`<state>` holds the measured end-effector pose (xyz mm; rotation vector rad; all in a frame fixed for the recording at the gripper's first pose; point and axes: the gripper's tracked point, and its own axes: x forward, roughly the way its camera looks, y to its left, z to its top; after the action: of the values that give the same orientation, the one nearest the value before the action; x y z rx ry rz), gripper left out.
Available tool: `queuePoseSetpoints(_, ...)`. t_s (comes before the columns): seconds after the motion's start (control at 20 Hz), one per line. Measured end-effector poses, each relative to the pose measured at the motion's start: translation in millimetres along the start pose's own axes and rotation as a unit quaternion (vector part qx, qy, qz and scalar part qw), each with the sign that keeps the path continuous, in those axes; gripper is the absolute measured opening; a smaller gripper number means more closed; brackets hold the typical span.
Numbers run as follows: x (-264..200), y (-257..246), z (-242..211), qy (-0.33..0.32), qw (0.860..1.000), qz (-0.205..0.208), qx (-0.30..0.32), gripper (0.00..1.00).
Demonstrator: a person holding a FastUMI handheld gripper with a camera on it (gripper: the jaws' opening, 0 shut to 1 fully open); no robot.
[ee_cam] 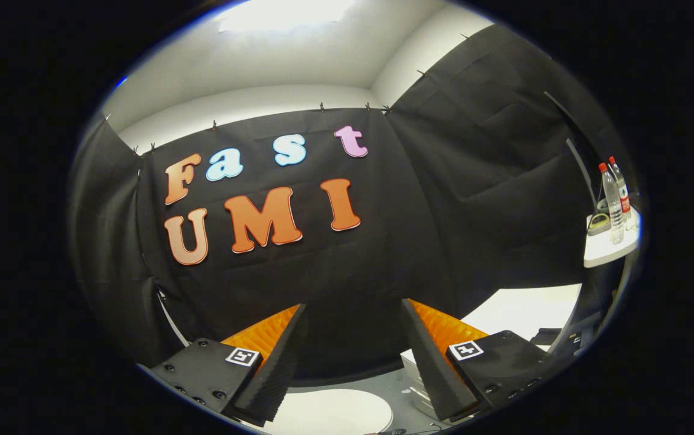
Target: Open the toilet lid.
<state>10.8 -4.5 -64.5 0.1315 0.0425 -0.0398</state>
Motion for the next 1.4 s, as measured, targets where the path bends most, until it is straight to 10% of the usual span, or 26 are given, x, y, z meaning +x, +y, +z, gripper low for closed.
queuePoseSetpoints(0.8,-0.6,-85.8,-256.8,0.159,0.981,-0.082,0.075,0.98)
queuePoseSetpoints(1.4,-45.2,-143.7,-426.9,0.285,0.933,-0.161,0.153,0.99)
